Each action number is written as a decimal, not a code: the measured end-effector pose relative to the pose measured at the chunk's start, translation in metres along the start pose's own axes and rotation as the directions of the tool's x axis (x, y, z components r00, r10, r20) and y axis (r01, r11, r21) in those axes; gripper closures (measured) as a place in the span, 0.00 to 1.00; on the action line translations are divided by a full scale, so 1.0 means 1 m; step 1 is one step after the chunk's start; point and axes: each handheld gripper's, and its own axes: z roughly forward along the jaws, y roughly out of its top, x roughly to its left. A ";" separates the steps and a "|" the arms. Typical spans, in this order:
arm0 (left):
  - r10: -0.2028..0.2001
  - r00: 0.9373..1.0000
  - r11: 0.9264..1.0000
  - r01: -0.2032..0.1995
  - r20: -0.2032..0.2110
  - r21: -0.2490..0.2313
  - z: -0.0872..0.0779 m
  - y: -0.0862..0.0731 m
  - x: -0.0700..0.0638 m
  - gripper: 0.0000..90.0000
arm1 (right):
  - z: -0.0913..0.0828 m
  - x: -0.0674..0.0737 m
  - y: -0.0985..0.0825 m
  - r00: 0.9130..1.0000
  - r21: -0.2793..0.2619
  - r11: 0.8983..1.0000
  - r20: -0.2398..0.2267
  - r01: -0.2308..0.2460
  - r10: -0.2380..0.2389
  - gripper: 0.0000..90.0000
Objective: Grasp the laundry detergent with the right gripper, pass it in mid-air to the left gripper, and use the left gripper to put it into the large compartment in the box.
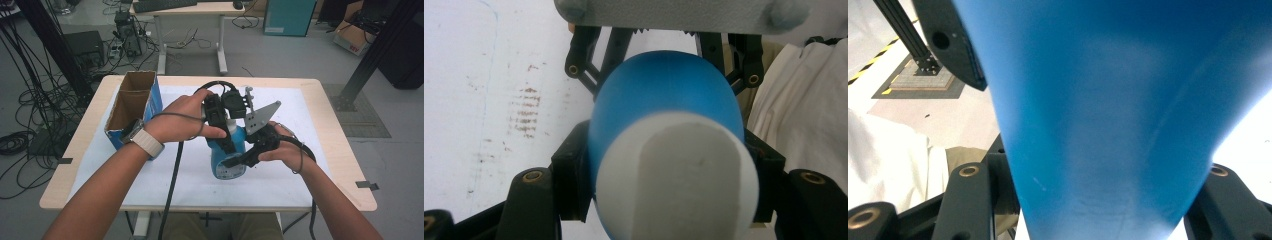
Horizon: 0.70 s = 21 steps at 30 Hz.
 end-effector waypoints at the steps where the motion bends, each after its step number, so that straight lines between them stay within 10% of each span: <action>1: -0.010 1.000 1.000 0.010 0.006 -0.004 0.000 0.000 0.000 0.42 | 0.000 0.000 0.000 1.000 0.001 1.000 0.000 0.001 -0.001 0.49; 21: -0.010 1.000 1.000 0.010 -0.005 -0.004 0.000 -0.001 -0.002 0.42 | 0.001 0.001 0.001 1.000 0.001 1.000 -0.001 0.002 -0.002 0.49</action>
